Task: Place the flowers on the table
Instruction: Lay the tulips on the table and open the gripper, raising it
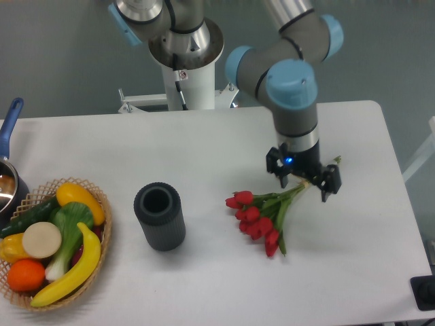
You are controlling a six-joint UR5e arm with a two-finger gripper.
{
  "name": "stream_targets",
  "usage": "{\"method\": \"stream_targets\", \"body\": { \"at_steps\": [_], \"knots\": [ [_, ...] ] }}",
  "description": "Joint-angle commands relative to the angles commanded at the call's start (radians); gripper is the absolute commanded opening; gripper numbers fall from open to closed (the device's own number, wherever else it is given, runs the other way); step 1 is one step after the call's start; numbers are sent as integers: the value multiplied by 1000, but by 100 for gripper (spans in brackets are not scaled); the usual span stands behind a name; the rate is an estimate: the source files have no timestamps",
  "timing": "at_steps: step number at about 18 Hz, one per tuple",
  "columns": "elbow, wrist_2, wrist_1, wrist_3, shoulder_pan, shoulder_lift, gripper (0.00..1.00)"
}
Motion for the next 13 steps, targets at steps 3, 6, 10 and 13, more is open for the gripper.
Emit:
{"method": "stream_targets", "body": {
  "at_steps": [3, 6, 10, 13],
  "knots": [
    [26, -83, -58, 121, 44, 18, 100],
    [29, -175, -103, 192, 109, 35, 100],
    [29, -186, -145, 298, 152, 41, 100],
    [29, -222, -146, 298, 160, 41, 100]
  ]
}}
